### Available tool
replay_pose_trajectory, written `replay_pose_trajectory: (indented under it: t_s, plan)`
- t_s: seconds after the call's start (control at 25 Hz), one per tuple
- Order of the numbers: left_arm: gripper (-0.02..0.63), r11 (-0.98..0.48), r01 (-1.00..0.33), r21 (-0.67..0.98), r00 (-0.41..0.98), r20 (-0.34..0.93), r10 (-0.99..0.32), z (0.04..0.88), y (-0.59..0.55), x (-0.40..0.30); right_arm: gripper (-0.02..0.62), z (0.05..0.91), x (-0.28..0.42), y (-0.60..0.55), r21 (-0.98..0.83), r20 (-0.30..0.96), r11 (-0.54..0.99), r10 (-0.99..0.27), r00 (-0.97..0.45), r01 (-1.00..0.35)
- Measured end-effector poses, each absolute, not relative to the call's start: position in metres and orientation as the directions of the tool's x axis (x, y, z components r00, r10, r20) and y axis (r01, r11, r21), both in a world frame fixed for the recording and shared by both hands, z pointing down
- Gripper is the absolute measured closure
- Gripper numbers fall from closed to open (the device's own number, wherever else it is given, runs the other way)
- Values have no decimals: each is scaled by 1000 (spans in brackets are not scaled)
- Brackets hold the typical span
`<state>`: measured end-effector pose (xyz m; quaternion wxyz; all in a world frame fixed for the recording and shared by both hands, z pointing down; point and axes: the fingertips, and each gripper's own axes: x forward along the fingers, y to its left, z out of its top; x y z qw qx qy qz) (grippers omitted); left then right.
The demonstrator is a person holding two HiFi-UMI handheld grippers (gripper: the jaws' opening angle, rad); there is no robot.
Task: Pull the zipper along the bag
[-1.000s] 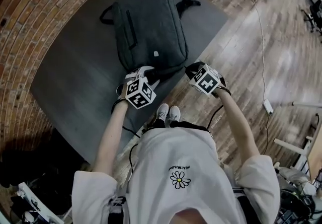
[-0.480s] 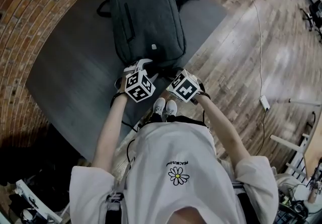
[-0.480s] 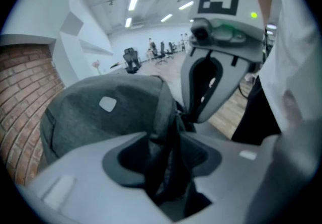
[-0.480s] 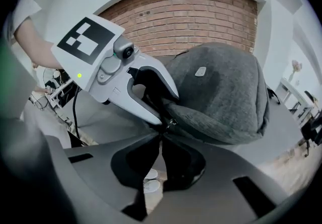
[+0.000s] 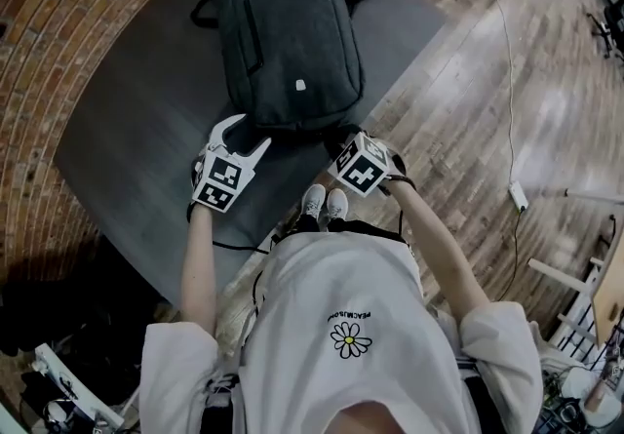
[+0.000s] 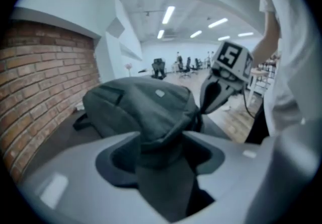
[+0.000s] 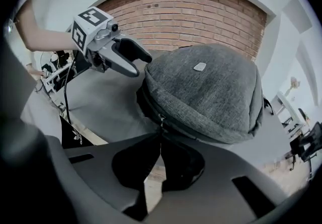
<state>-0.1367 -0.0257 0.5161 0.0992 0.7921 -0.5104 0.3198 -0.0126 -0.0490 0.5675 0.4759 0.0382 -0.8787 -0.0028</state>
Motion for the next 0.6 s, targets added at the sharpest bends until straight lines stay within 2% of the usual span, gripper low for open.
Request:
replay_pose_trajectory:
  t_s: [0.2,0.6]
  plan:
    - [341,-430,-893,-132,276,594,-755,515,-24,-138,588,568,-10,-50,55,841,997,-71,-537,-46]
    - [314,-356,-934,5,273,655,-705,560,-9,-137,588,567,-9,-50,62,842,997,-74,-535,-41]
